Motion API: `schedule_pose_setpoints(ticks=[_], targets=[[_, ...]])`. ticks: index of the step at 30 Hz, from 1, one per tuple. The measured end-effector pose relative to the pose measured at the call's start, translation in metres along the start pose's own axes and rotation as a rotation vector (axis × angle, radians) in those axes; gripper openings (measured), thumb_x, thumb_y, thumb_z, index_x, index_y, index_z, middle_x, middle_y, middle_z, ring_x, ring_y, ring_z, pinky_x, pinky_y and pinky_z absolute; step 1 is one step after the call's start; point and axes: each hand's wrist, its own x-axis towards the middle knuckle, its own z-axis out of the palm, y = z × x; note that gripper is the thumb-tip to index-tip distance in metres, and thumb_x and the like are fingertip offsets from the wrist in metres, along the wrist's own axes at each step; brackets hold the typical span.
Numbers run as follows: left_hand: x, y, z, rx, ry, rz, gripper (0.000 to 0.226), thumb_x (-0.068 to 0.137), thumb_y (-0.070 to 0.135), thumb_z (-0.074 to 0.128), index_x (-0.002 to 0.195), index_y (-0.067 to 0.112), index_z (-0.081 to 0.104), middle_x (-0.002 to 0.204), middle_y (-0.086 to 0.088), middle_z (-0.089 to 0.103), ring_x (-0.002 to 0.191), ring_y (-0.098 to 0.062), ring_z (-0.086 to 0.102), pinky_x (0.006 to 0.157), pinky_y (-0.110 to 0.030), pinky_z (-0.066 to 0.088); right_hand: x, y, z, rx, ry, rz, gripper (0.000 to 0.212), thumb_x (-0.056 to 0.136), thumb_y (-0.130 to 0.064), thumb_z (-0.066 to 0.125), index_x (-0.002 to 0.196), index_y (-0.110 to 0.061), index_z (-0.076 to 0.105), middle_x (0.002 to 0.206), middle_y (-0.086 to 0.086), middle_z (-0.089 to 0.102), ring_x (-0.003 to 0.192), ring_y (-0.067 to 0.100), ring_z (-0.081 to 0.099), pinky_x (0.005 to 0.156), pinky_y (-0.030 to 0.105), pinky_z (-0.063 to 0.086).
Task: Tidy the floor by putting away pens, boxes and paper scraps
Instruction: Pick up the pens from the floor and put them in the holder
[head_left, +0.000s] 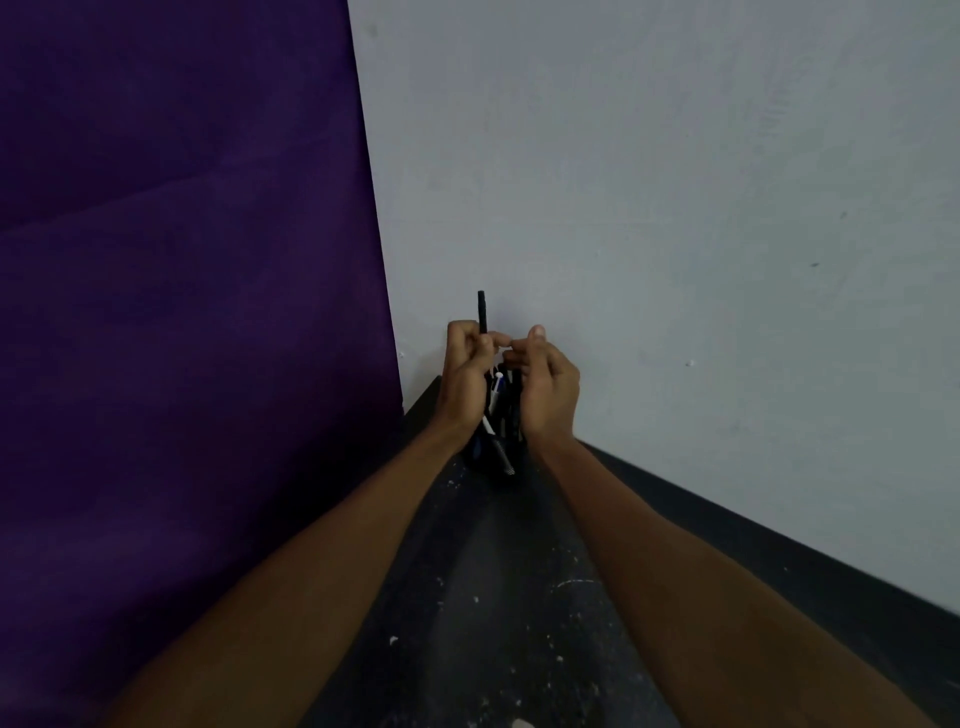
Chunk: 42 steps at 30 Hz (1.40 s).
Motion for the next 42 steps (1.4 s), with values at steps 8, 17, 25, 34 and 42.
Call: schedule_pose_setpoints(ticks=[8, 17, 25, 34, 42], targets=[[-0.007, 0.010, -0.004, -0.212, 0.036, -0.146, 0.008, 0.082, 0.019, 0.053, 0.075, 0.014, 0.054, 0.077, -0.002, 0.058, 0.076, -0.017, 0.058, 0.070, -0.032, 0.046, -0.002, -0.005, 0.002, -0.007, -0.019, 0.011, 0.040, 0.100, -0.039, 0.043, 0.080, -0.018, 0.069, 0.080, 0.006, 0.072, 0.078, 0.016, 0.068, 0.074, 0.026, 0.053], [-0.008, 0.011, -0.009, -0.080, -0.084, -0.260, 0.044, 0.098, 0.046, 0.039, 0.134, 0.022, 0.042, 0.138, -0.002, 0.048, 0.128, -0.016, 0.046, 0.110, -0.033, 0.035, 0.003, 0.008, 0.014, -0.330, -0.172, -0.126, 0.044, 0.103, -0.036, 0.028, 0.077, -0.019, 0.059, 0.076, 0.001, 0.062, 0.068, 0.007, 0.058, 0.064, 0.024, 0.043], [-0.012, 0.021, -0.019, 0.029, -0.166, -0.434, 0.080, 0.089, 0.071, 0.016, 0.153, 0.024, 0.007, 0.157, -0.001, 0.021, 0.139, -0.018, 0.031, 0.117, -0.035, 0.022, 0.006, 0.012, 0.002, -0.901, -0.378, -0.095, 0.048, 0.101, -0.043, 0.020, 0.117, -0.016, 0.056, 0.129, 0.009, 0.052, 0.120, 0.029, 0.047, 0.103, 0.044, 0.034], [-0.028, 0.045, -0.033, 0.263, -0.172, -0.409, 0.060, 0.102, 0.045, 0.010, 0.148, 0.010, 0.025, 0.143, 0.001, 0.038, 0.136, -0.018, 0.035, 0.108, -0.026, 0.025, 0.002, -0.007, 0.002, -0.735, -0.308, -0.060, 0.049, 0.099, -0.048, 0.027, 0.116, -0.012, 0.056, 0.122, 0.012, 0.058, 0.111, 0.028, 0.055, 0.095, 0.044, 0.044], [-0.050, 0.043, -0.034, 0.220, -0.254, -0.637, 0.070, 0.092, 0.067, 0.016, 0.146, 0.026, 0.033, 0.152, -0.001, 0.035, 0.139, -0.021, 0.034, 0.113, -0.046, 0.031, -0.007, 0.000, -0.009, -0.861, -0.423, 0.070, 0.053, 0.099, -0.047, 0.033, 0.135, -0.008, 0.040, 0.131, 0.020, 0.052, 0.123, 0.036, 0.047, 0.106, 0.044, 0.032]])
